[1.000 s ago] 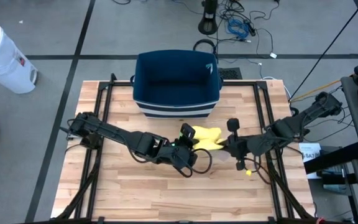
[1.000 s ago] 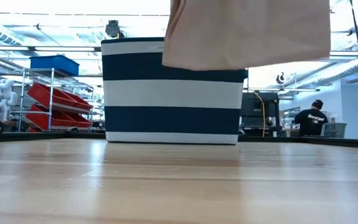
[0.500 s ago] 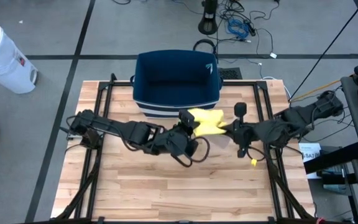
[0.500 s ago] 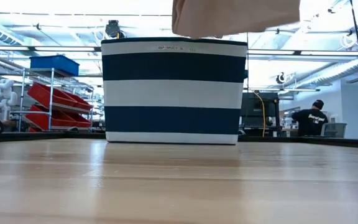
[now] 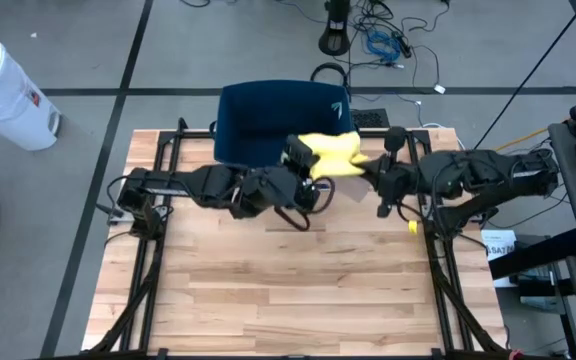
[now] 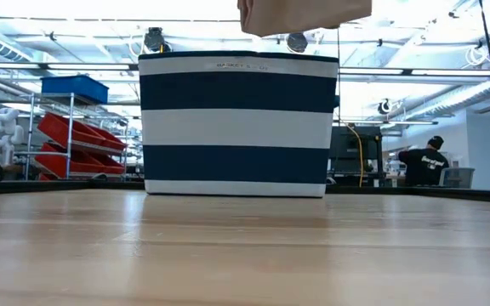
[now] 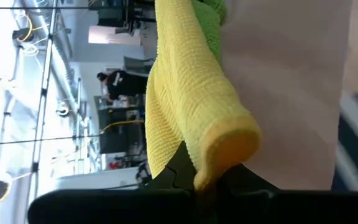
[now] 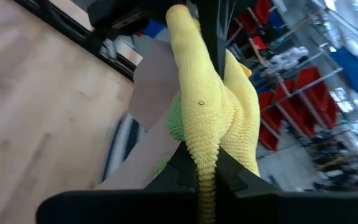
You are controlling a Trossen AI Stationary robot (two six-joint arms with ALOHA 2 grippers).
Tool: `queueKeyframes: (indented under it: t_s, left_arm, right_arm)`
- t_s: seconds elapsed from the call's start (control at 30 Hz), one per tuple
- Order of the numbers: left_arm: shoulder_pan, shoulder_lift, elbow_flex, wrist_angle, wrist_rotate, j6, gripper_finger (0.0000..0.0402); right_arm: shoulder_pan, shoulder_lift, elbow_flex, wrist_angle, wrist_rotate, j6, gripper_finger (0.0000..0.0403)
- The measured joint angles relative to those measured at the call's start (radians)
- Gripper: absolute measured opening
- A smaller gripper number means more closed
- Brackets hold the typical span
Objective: Fold towel
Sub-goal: Put the stacked towels into the blue bin
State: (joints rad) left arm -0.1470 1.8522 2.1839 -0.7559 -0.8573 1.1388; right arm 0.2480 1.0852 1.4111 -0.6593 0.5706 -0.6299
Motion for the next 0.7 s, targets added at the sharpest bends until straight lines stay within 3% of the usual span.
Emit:
queueKeyframes:
  t_s: [0.4,0.7]
  left_arm:
    - [0.174,-0.002,0.038,-0.023,0.03,0.146,0.0012]
    - [0.288,-0.003,0.038,-0.148,0.158,0.071,0.0012]
  right_arm:
    - [-0.273,0.082,0.039,0.111,-0.117,-0.213,0.0]
    - [-0.44,0.174,0.039,0.11,-0.305,-0.259,0.0]
